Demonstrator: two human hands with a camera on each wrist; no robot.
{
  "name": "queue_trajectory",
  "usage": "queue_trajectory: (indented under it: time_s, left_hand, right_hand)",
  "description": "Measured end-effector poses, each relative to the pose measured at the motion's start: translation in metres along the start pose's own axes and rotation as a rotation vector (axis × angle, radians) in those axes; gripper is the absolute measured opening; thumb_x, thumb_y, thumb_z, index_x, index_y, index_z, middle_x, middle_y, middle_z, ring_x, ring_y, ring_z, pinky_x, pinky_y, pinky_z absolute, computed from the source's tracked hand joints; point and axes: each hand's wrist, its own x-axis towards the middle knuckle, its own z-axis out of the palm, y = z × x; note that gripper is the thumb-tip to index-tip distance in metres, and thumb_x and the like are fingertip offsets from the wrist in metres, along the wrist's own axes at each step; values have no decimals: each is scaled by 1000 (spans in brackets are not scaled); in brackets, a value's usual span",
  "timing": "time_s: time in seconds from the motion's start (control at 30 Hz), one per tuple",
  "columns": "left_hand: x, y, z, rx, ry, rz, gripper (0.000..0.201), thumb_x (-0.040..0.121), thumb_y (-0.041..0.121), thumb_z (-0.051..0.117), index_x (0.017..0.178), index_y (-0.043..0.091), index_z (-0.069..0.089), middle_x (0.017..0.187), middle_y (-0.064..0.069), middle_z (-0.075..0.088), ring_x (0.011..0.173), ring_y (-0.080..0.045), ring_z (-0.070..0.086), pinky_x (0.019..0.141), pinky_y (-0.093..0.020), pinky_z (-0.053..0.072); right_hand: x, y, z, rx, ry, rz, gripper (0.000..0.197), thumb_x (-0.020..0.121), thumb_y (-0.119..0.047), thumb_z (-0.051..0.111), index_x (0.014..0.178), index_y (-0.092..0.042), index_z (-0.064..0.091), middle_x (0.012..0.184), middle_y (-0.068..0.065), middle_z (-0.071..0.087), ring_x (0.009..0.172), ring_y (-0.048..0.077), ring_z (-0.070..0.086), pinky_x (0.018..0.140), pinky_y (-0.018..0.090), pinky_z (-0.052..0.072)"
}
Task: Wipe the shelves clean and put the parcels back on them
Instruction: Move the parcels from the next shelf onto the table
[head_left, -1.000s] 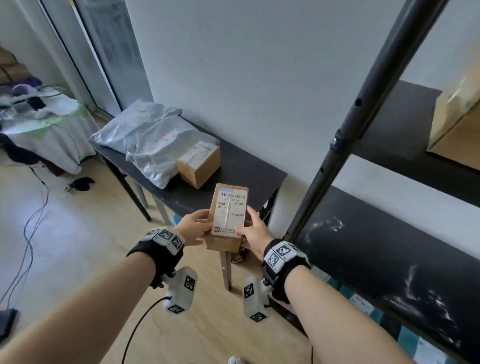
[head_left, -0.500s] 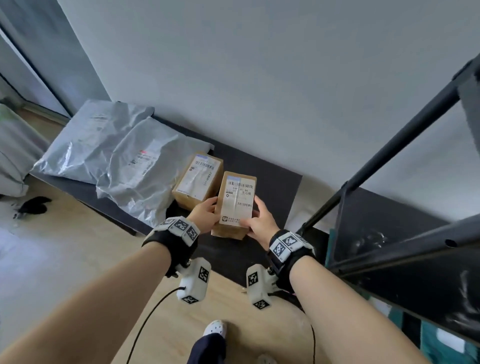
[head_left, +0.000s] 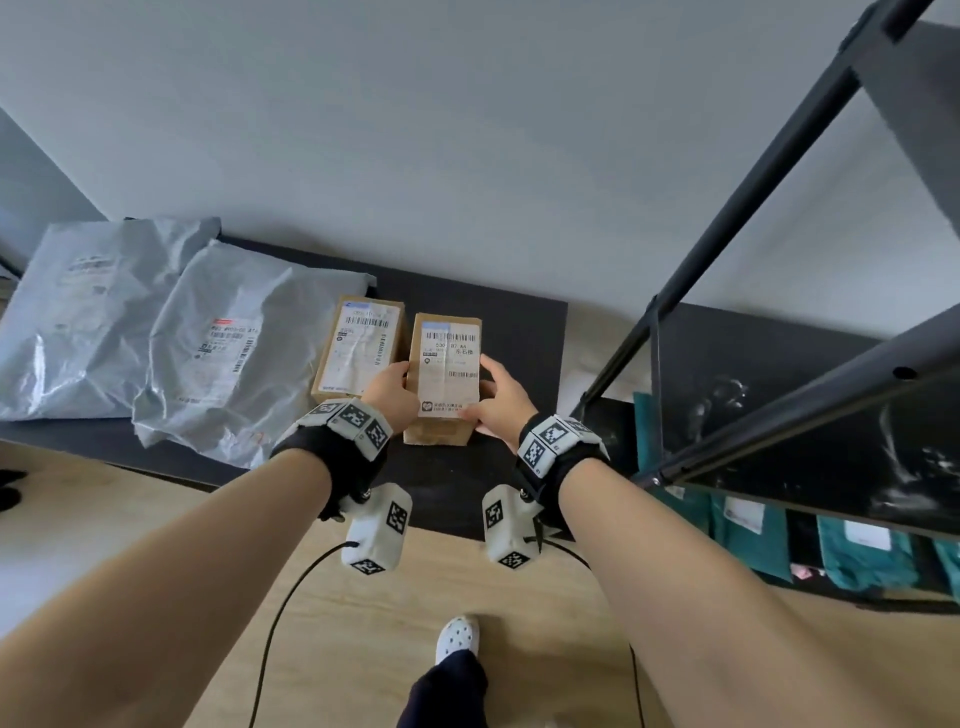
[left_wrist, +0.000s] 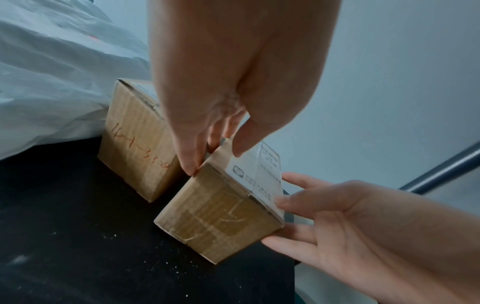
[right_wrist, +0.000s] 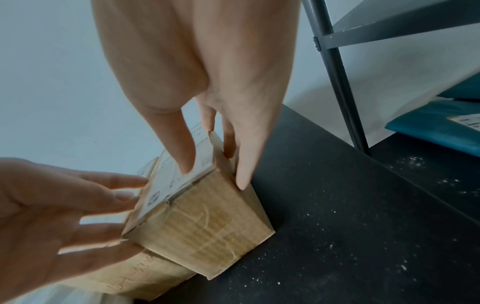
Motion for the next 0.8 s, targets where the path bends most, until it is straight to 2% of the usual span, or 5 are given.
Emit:
queue_trajectory:
  time_s: [0.13,0.3,0.43,0.57,0.8]
  left_hand:
    - [-23,12,1,145,38,77,55,94,2,42,146,13,28,137,-13,48,120,-27,51,86,-29,45]
    - [-74,30,30,431,36,200,42,96,12,42,138,9,42,136,-13,50,123,-29,50,101,-34,40]
    - [-122,47,86,755,-88,288,36,98,12,37,130,8,53,132,-10,55,121,-27,53,101,-33,43]
    - [-170,70,152,820,-134,355,37,93,12,40,126,15,57,129,-7,57,116,-27,56,96,-33,47]
    - [-272,121,278,1056,-161,618,35,95,12,41,125,9,57,129,-10,57,119,-28,55,95,-33,46]
  right_hand:
    - [-18,4,-8,-57,-3,-8,69,88,-2,61,148,-16,29,143,10,47,131,24,46,104,40,44]
    - [-64,36,-37,-296,56,33,45,90,-26,60,133,-18,52,127,7,61,119,25,56,105,36,43]
    - [-122,71,-80,-337,126,26,39,94,-27,56,130,-13,57,128,3,60,117,23,58,83,14,46]
    - [-188,112,-131,-388,214,34,39,92,-32,57,127,-15,60,130,4,61,120,23,55,104,31,42]
    - [-310,184,-231,-460,376,74,31,93,-29,55,117,-11,64,121,10,64,112,28,59,92,30,45]
